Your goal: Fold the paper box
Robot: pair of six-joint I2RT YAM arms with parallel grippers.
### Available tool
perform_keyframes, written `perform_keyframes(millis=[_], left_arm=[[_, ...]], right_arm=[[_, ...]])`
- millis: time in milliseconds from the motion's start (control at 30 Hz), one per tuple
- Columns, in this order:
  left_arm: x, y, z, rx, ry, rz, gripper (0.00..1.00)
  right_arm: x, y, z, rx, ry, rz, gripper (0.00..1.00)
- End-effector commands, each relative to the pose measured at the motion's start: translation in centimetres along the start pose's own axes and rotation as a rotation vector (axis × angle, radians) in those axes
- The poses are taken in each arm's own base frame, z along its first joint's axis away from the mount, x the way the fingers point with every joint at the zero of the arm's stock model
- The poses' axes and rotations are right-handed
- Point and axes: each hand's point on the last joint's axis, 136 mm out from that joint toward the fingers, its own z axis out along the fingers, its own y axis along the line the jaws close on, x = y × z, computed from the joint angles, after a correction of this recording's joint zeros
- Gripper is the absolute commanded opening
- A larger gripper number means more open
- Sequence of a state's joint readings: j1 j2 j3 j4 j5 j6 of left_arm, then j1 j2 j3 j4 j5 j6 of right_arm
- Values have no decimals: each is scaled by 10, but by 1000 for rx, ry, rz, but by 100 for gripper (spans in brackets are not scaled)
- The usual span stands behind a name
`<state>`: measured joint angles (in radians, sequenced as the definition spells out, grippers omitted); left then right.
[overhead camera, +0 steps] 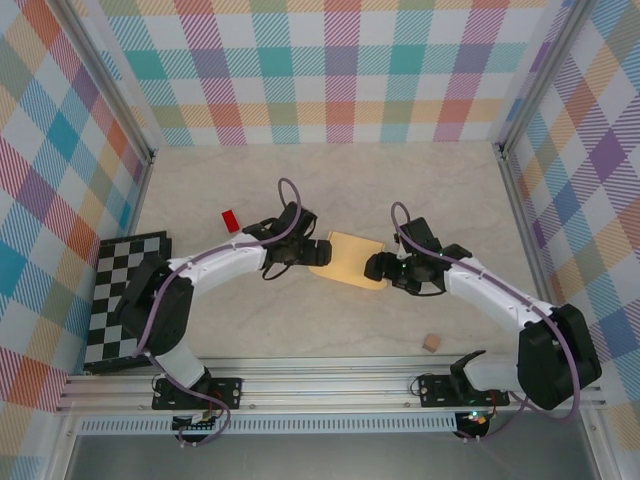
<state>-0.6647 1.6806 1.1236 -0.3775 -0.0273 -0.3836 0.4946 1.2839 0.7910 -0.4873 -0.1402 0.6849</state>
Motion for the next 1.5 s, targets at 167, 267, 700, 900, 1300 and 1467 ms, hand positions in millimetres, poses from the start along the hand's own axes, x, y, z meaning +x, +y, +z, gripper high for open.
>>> perform_keyframes(millis=[167, 267, 700, 900, 1300, 1467], left_arm=[[11, -14, 11, 71, 102, -68, 81], [16, -21, 16, 105, 126, -90, 77], [33, -41, 29, 177, 196, -110, 68], [36, -54, 29, 212, 209, -109, 66], [40, -43, 28, 141, 216, -105, 66], [40, -42, 29, 134, 219, -107, 66]], right_arm=[[6, 2, 18, -43, 40, 68, 72], [7, 2, 26, -46, 61, 83, 71], [1, 22, 48, -165, 80, 77, 70], [-3, 36, 49, -249, 70, 103, 68], [-5, 8, 37, -44, 59, 36, 64], [-4, 4, 39, -32, 55, 14, 58]])
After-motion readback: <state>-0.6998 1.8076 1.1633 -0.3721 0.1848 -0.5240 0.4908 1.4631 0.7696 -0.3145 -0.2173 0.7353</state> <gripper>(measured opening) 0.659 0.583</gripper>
